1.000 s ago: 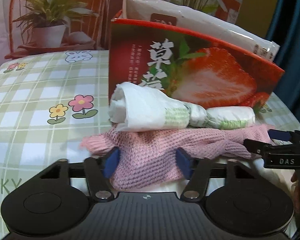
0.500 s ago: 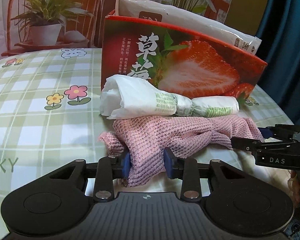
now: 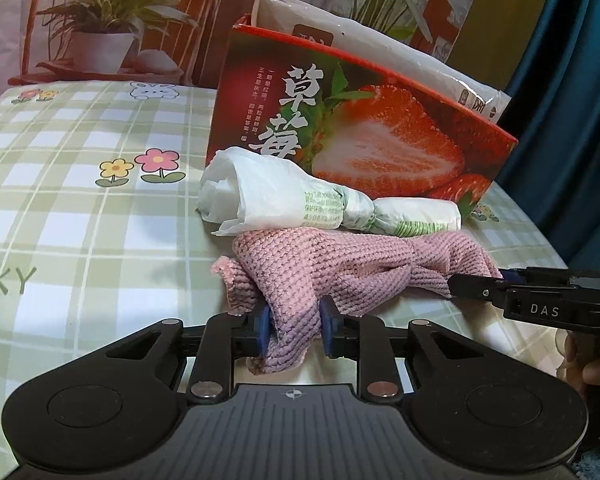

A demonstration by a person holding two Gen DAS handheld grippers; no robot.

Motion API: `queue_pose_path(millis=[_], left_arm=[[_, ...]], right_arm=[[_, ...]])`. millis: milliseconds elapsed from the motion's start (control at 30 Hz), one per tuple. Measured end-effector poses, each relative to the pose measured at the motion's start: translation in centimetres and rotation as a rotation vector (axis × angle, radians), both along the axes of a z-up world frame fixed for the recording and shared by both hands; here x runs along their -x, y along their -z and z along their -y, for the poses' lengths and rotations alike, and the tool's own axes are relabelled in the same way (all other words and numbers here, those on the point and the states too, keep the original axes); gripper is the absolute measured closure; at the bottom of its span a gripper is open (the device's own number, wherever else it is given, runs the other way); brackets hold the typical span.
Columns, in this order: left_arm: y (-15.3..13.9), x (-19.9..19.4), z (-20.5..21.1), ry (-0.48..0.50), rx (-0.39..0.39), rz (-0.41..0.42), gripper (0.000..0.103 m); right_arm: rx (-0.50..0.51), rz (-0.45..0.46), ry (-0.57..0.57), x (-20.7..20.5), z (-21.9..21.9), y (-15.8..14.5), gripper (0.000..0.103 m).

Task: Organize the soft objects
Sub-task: 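Lift the pink cloth with both tools and carry it over the red box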

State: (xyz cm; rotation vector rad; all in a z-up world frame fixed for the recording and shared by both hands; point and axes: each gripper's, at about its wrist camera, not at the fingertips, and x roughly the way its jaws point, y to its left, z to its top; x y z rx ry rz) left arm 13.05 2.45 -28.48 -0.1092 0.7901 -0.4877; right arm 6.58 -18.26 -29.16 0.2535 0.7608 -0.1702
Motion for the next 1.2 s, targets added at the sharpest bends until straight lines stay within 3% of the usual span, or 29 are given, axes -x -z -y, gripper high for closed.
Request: queue_pose_path(millis=[367,400,533,900,1200], left_arm=[[0.1,0.2,-0.1,-0.009,0.012,0.001,0.079],[0.0,0.1,-0.1,-0.001,0.022,-0.008,0.086],[-1.1,0.7,-0.1,0.021,0.044,0.033,0.086],[-9.7,0.7,-0.7,0.029,0.148,0.256,0.086],[-17.2,-5.7,2.6,0.06,0.161,0.376,0.086]], right_arm=[[-0.062,0.022,0.023,0.3,0.6,0.1,0.073],[-0.068,0.022,0.023,0.3,0.7,0.0,0.075],[-0.094,0.056,0.01,0.7,0.7,-0.9,0.082],[-0.057,0.318,-0.03,1.5,1.9,-9.3,0.084],[0.002,0.469,-0.003,-2.6,5.8,-15.9,0.084]])
